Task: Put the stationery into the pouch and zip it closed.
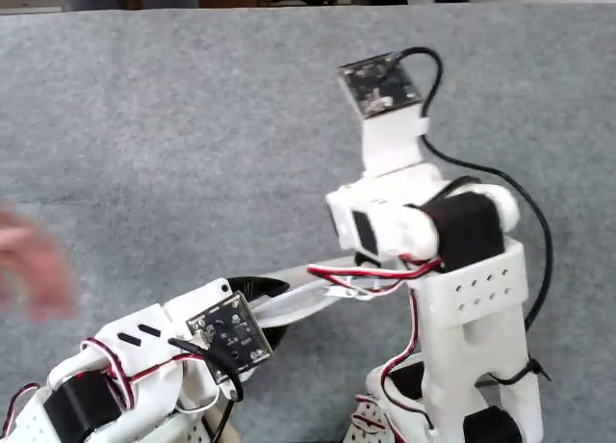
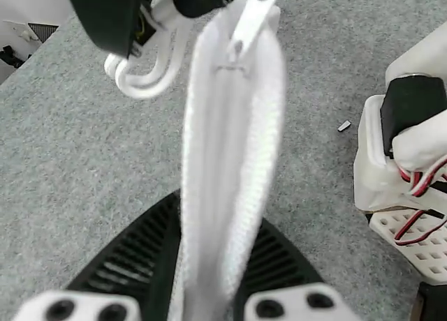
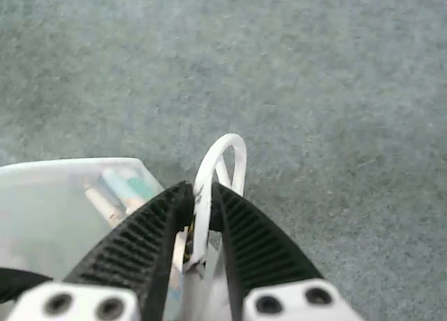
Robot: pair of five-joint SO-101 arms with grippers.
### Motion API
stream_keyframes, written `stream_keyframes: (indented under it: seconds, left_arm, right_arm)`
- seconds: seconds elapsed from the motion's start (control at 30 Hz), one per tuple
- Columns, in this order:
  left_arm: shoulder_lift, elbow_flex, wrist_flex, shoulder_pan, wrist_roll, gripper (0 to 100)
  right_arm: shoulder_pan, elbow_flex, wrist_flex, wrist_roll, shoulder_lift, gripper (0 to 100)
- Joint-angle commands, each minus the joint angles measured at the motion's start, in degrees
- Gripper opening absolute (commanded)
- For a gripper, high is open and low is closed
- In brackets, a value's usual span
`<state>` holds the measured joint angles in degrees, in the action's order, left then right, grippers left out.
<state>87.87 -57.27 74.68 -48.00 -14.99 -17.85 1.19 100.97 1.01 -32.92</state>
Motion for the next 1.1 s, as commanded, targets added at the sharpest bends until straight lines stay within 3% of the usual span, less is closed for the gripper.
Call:
stream_keyframes:
  seconds: [0.0,0.3,0.73,0.83,0.97,1.07]
  left_arm:
    - [-0.26,-1.8,1.23,1.54,-0.09,3]
    - [-0.7,2.77,1.23,7.78,-0.09,3]
    - [-0.7,5.58,2.55,8.4,0.0,3]
    - [-0.7,5.58,2.81,8.4,0.0,3]
    - [-0.7,5.58,2.9,8.48,0.0,3]
    - [-0.79,5.14,2.9,8.48,-0.18,3]
  right_arm:
    - [3.43,-2.15,0.44,-0.35,-0.31,1.2]
    - [11.78,-3.91,0.26,-0.44,-0.31,1.2]
    - [20.13,-7.69,0.26,-0.88,-0.31,1.3]
    - [19.87,-7.87,0.26,-7.12,-0.31,3.6]
    - [20.22,-7.87,0.26,-10.99,-1.36,16.6]
    - [20.22,-7.78,0.26,-22.77,-4.18,22.4]
